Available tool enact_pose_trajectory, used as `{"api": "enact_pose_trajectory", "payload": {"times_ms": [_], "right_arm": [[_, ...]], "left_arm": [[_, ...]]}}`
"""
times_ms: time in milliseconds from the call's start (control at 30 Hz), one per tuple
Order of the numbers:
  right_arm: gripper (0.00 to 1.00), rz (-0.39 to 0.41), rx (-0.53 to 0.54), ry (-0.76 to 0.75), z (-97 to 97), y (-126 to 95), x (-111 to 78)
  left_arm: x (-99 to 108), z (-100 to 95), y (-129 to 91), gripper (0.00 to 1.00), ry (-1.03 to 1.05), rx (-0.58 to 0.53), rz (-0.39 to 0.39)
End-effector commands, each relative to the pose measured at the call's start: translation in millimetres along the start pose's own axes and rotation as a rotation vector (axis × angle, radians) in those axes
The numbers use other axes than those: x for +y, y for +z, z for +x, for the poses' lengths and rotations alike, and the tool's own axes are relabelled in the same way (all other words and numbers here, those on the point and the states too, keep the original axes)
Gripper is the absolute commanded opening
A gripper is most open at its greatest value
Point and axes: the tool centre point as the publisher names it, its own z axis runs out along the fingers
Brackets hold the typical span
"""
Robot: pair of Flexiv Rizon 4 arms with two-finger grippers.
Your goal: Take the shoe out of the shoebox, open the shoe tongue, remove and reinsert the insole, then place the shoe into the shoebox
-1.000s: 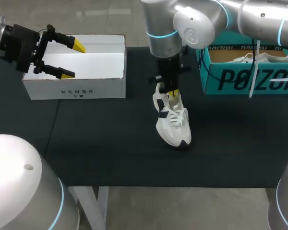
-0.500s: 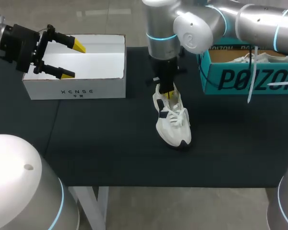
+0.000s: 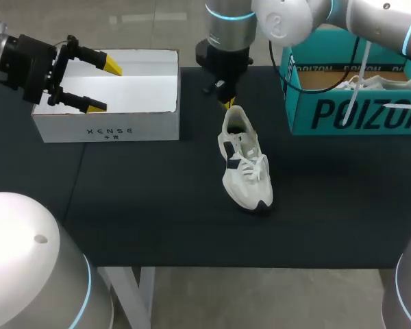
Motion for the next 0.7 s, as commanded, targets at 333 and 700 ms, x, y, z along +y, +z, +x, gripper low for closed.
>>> {"api": "enact_pose_trajectory", "payload": {"times_ms": [333,700], "right_arm": [[0.78,-0.002,-0.030,-0.934,-16.4,-8.9,-2.4],[1.00,0.045,-0.046,-0.685,-30.7,-12.5,1.7]], "left_arm": [[0.2,-0.4,-0.2,1.00,0.001,0.002,0.000],[0.2,-0.4,-0.2,1.00,0.001,0.002,0.000]]}}
